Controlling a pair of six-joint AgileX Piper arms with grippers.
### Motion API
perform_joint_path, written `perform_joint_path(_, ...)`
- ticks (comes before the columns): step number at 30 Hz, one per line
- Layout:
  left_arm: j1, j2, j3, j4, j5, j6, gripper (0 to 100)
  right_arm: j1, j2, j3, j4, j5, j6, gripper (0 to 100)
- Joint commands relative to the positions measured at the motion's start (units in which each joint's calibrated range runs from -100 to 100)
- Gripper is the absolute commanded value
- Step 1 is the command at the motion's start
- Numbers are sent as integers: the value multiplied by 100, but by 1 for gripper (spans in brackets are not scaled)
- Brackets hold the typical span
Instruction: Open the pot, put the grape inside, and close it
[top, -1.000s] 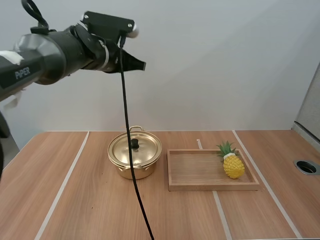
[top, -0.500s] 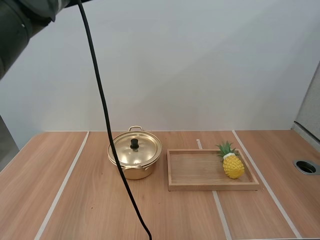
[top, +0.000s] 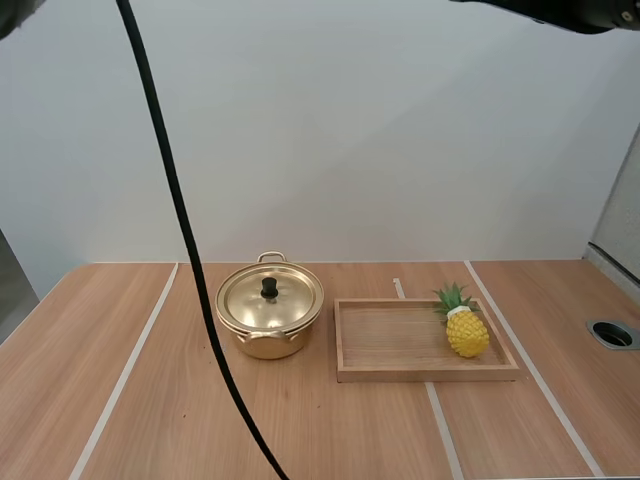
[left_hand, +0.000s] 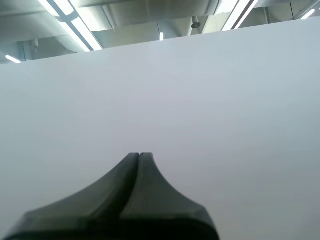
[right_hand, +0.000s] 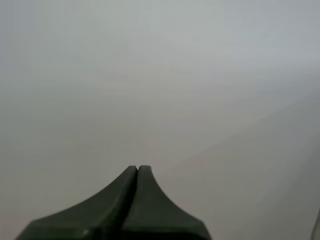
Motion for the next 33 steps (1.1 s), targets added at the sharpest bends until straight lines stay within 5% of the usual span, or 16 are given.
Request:
perform_joint_path(1,-6,-474,513,-555,288,491,0,-29,-413,310,2,-376,21,0)
perform_joint_path(13,-6,-2519,2695,-906,-477,727,0,-56,-1525,1482,59,-416,21,0)
perform_joint_path(22,-15,-2804,3040,-906,222,303,0,-417,-2509,2343,702,-363,21,0)
perform_joint_path(33,-530,-2732,3040,322,-273,112,0,-573,-2877,2670,782,-110,21,0)
